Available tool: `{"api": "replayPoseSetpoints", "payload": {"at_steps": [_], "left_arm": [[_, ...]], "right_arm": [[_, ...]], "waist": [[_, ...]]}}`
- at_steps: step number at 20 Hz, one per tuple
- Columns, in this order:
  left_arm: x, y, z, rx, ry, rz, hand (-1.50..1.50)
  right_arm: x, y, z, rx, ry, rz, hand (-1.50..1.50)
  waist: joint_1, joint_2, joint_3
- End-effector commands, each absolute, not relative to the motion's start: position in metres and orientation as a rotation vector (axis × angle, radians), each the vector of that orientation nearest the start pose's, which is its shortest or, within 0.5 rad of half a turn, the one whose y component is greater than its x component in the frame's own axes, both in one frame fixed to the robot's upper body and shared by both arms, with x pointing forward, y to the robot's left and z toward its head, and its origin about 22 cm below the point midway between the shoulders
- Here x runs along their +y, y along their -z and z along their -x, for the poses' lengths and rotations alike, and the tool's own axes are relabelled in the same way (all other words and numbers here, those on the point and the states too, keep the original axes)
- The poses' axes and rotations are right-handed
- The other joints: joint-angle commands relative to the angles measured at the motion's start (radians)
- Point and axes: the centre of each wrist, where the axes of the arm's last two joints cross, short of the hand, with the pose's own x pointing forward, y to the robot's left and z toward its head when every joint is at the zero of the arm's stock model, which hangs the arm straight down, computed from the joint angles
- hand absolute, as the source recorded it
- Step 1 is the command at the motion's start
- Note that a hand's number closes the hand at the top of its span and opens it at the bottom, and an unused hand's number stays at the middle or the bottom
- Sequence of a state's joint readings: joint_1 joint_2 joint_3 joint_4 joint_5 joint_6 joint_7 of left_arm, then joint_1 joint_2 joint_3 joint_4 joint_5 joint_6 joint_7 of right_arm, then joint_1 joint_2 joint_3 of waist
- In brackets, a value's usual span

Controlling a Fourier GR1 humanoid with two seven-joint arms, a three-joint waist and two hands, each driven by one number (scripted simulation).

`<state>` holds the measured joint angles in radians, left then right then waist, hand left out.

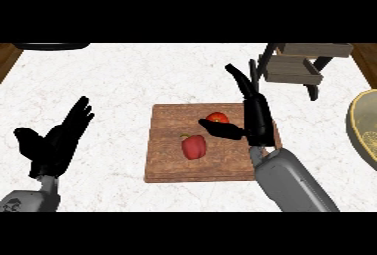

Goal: Pick the tomato from the cutting board and place it in the tiered basket

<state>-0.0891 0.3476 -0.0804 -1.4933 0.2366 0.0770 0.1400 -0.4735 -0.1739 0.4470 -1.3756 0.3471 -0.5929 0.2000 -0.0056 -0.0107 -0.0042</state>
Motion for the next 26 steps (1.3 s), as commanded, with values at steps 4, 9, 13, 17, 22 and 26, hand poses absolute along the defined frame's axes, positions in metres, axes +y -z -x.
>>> {"api": "replayPoseSetpoints", "payload": {"at_steps": [4, 9, 13, 17, 22, 26], "left_arm": [[0.301, -0.023, -0.258, -1.400, 0.082, -0.121, 0.00], [0.292, -0.033, -0.260, -1.404, 0.099, -0.089, 0.00], [0.288, -0.024, -0.263, -1.417, 0.089, -0.076, 0.00], [0.282, -0.031, -0.256, -1.415, 0.098, -0.062, 0.00], [0.287, -0.040, -0.257, -1.429, 0.086, -0.071, 0.00], [0.299, -0.037, -0.262, -1.405, 0.093, -0.057, 0.00]], "right_arm": [[-0.136, -0.078, -0.312, -1.523, -0.878, 0.799, -1.50], [-0.098, -0.105, -0.305, -1.213, -1.167, 0.732, -1.50], [-0.048, -0.151, -0.280, -1.142, -1.229, 0.736, -1.50], [-0.045, -0.148, -0.298, -1.105, -1.114, 0.769, -1.50], [-0.040, -0.127, -0.290, -1.046, -1.089, 0.816, -1.50], [-0.035, -0.102, -0.283, -1.006, -1.085, 0.820, -1.50]], "waist": [[-0.022, -0.015, -0.005], [0.002, -0.012, -0.001], [-0.004, 0.001, 0.001], [0.010, 0.010, 0.004], [0.009, 0.009, 0.004], [0.006, 0.010, 0.004]]}}
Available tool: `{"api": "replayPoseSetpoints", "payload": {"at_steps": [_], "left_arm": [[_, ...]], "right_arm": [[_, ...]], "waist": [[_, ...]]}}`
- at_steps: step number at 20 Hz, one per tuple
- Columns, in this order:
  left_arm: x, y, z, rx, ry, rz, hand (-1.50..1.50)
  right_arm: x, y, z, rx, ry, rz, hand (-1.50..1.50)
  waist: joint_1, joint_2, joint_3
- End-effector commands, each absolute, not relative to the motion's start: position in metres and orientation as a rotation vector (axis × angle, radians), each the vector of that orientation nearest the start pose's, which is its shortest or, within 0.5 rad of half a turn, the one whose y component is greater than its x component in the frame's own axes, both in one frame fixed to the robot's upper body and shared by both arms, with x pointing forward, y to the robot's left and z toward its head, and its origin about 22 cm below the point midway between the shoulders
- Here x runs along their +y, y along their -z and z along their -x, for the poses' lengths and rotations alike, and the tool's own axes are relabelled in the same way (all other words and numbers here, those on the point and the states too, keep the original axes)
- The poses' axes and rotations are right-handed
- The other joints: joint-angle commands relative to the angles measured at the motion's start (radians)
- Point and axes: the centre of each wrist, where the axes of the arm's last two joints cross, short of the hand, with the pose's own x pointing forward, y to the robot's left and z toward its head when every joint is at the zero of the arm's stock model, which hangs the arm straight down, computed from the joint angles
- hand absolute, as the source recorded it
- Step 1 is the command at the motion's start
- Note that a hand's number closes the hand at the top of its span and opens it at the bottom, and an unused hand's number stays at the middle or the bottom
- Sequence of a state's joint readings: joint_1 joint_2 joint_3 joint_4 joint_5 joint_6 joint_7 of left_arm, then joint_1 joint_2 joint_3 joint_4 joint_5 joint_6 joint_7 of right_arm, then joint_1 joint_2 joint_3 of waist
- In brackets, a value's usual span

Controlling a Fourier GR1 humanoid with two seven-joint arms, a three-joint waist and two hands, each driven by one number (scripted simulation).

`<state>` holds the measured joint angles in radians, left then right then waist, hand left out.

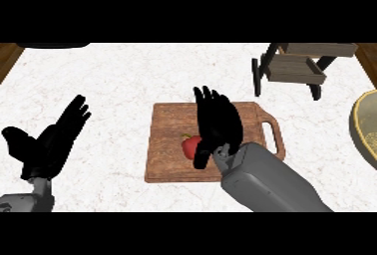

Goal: Pick the tomato from the cutting board and place it in the tiered basket

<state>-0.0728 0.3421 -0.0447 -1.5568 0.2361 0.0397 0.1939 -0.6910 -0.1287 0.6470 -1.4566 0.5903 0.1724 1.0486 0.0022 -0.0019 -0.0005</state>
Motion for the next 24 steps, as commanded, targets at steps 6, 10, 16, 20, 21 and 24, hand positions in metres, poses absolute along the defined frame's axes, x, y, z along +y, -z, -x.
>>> {"api": "replayPoseSetpoints", "payload": {"at_steps": [6, 10, 16, 20, 21, 24], "left_arm": [[0.289, -0.049, -0.263, -1.418, 0.100, -0.060, 0.00], [0.288, -0.031, -0.254, -1.420, 0.098, -0.068, 0.00], [0.303, -0.025, -0.249, -1.418, 0.104, -0.079, 0.00], [0.297, -0.038, -0.243, -1.415, 0.106, -0.072, 0.00], [0.290, -0.031, -0.269, -1.411, 0.093, -0.070, 0.00], [0.281, -0.015, -0.259, -1.418, 0.092, -0.090, 0.00]], "right_arm": [[-0.057, -0.060, -0.295, -0.990, -1.094, 0.863, -1.50], [-0.055, -0.060, -0.292, -1.011, -1.075, 0.930, -1.50], [-0.066, -0.051, -0.309, -1.020, -1.079, 0.970, -1.50], [-0.100, -0.043, -0.328, -0.938, -1.111, 0.935, -1.50], [-0.076, -0.038, -0.325, -0.871, -1.165, 0.885, 1.50], [-0.077, -0.038, -0.325, -0.874, -1.184, 0.802, 1.50]], "waist": [[0.001, 0.002, 0.001], [0.000, 0.001, 0.000], [0.002, 0.002, 0.000], [0.005, 0.002, 0.001], [0.000, 0.004, 0.000], [0.001, 0.003, 0.000]]}}
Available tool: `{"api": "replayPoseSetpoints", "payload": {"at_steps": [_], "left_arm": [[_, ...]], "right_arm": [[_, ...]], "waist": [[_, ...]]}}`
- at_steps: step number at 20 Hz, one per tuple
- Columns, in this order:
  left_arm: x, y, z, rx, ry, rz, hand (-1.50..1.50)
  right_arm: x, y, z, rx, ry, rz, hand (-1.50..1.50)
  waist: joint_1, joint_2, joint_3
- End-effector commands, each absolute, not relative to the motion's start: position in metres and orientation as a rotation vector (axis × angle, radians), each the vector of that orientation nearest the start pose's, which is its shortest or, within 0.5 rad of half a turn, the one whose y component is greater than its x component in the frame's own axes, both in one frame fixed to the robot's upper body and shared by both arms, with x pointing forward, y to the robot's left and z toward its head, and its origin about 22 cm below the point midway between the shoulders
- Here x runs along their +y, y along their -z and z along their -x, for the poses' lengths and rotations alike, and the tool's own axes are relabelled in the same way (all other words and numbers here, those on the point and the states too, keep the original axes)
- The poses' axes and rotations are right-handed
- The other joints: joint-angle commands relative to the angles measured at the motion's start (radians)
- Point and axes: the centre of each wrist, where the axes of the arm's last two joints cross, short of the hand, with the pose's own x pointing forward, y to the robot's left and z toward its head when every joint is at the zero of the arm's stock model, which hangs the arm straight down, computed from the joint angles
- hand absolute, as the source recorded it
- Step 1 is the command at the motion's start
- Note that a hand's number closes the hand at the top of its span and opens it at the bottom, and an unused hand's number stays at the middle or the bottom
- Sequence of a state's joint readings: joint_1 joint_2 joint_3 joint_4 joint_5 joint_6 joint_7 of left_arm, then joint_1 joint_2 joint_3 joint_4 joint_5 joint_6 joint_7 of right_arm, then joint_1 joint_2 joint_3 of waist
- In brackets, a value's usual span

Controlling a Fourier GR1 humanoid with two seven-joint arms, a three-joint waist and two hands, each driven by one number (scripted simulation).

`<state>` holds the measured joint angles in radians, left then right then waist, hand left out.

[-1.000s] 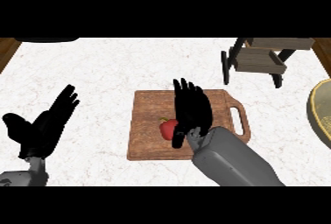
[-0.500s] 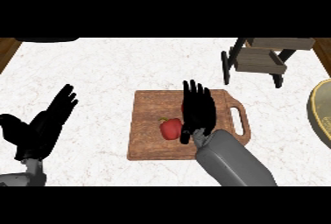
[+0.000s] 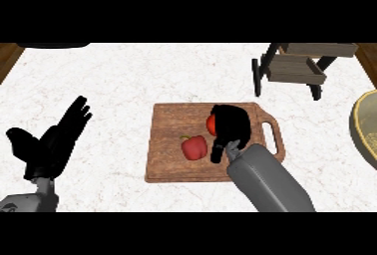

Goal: Pick the tomato from the cutting board and place it in the tiered basket

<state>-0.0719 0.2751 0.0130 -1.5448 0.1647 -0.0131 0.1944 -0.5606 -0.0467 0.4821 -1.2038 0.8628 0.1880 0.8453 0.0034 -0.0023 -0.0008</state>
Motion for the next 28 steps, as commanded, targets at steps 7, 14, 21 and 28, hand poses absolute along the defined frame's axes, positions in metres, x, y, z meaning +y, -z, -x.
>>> {"api": "replayPoseSetpoints", "payload": {"at_steps": [7, 14, 21, 28], "left_arm": [[0.288, -0.042, -0.254, -1.412, 0.096, -0.080, 0.00], [0.308, -0.030, -0.248, -1.404, 0.038, -0.133, 0.00], [0.300, -0.030, -0.247, -1.421, 0.041, -0.110, 0.00], [0.293, -0.030, -0.248, -1.427, 0.054, -0.079, 0.00]], "right_arm": [[-0.063, -0.026, -0.315, -0.906, -1.311, 0.918, 1.50], [-0.248, -0.109, -0.360, -0.995, -1.331, 1.023, 1.50], [-0.379, -0.225, -0.358, -1.294, -1.210, 1.131, 1.50], [-0.470, -0.298, -0.328, -1.833, -0.817, 0.905, 1.50]], "waist": [[0.002, 0.002, 0.001], [-0.068, -0.012, 0.003], [-0.068, 0.001, 0.012], [-0.034, 0.010, 0.012]]}}
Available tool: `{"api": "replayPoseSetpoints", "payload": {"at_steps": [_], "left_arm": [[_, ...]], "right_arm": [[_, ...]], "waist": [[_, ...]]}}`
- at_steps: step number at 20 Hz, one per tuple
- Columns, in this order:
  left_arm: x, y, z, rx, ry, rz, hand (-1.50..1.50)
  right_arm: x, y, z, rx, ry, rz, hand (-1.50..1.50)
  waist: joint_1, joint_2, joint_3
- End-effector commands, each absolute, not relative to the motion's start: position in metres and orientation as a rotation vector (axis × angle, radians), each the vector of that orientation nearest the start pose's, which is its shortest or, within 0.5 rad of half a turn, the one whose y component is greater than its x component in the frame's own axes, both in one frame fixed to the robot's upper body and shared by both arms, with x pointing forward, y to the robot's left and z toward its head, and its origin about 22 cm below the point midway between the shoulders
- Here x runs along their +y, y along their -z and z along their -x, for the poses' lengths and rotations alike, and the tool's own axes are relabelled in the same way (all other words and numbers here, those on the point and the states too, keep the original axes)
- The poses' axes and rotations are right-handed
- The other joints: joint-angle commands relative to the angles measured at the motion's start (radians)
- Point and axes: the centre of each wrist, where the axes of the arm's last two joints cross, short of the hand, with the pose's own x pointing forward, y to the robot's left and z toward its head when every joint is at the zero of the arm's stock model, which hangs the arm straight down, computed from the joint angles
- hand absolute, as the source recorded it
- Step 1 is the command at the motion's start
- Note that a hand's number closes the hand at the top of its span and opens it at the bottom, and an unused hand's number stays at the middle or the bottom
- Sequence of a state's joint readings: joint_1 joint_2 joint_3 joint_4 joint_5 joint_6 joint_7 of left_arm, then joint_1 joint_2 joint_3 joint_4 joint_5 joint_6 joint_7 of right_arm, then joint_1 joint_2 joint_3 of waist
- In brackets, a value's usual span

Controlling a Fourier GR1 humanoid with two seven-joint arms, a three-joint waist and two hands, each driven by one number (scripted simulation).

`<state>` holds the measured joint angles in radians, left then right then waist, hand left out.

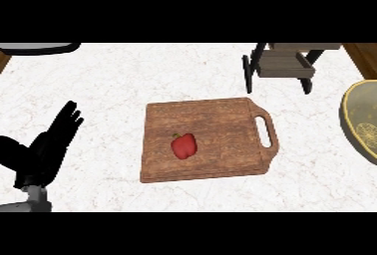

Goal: Pick the tomato from the cutting board and place it in the tiered basket

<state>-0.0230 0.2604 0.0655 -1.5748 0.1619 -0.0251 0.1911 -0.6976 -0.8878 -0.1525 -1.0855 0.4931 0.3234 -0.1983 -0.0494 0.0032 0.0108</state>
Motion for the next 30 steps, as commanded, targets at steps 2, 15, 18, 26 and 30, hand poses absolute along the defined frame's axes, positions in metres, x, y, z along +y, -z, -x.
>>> {"api": "replayPoseSetpoints", "payload": {"at_steps": [2, 15, 18, 26, 30], "left_arm": [[0.299, -0.029, -0.249, -1.424, 0.051, -0.091, 0.00], [0.269, -0.026, -0.263, -1.434, 0.142, -0.056, 0.00], [0.272, -0.041, -0.273, -1.421, 0.129, -0.022, 0.00], [0.280, -0.024, -0.269, -1.428, 0.104, -0.060, 0.00], [0.272, -0.038, -0.279, -1.433, 0.112, -0.047, 0.00]], "right_arm": [[-0.499, -0.326, -0.307, -1.921, -0.784, 0.826, 1.50], [-0.524, -0.398, -0.289, -1.910, -0.863, 0.635, 1.50], [-0.501, -0.419, -0.302, -1.930, -0.873, 0.627, 1.50], [-0.417, -0.424, -0.369, -1.861, -0.881, 0.568, 1.50], [-0.397, -0.419, -0.386, -1.833, -0.915, 0.561, 1.50]], "waist": [[0.025, 0.003, -0.004], [0.103, 0.012, -0.011], [0.108, 0.010, -0.012], [0.083, 0.005, -0.013], [0.081, 0.008, -0.012]]}}
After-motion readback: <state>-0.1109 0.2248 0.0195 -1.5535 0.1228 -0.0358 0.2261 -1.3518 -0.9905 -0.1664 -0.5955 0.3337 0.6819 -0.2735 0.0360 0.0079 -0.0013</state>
